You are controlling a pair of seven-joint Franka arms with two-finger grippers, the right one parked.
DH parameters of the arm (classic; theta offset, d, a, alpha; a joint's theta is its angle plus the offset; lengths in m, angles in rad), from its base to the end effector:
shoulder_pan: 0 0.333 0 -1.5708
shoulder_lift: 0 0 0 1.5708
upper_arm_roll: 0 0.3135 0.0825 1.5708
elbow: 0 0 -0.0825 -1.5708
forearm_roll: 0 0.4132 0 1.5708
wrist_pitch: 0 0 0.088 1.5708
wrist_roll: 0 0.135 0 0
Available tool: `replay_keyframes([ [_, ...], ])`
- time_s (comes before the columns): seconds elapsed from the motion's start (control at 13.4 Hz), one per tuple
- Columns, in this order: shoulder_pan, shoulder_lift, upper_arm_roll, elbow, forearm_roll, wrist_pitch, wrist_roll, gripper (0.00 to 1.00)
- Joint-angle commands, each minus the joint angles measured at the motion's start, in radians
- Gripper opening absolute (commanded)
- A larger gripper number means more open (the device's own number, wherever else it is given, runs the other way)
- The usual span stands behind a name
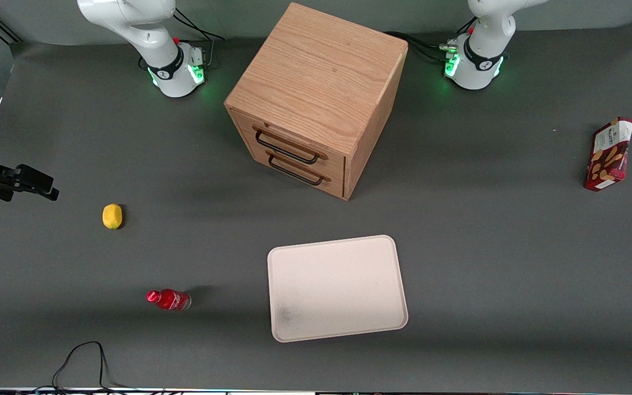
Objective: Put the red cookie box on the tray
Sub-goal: 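Move the left gripper above the red tartan shortbread box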
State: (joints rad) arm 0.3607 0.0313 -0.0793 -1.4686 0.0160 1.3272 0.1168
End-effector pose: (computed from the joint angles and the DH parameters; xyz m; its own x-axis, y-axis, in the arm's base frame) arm 0.5391 0.1591 0.6073 0.9715 0.1631 -0.1721 0.1667 -0.9860 0.0066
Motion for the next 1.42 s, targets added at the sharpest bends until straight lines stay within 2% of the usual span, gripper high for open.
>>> replay_keyframes([
  [0.0,0.133,0.019,-0.010,0.022,0.013,-0.031,0.177,1.00],
  [0.6,0.487,0.073,-0.008,0.022,0.102,0.065,0.788,1.00],
  [0.82,0.517,0.075,-0.008,0.007,0.145,0.070,0.860,1.00],
  [1.04,0.535,0.067,-0.010,-0.065,0.145,0.116,0.888,1.00],
  [1.34,0.524,-0.011,-0.016,-0.286,0.147,0.283,0.889,1.00],
])
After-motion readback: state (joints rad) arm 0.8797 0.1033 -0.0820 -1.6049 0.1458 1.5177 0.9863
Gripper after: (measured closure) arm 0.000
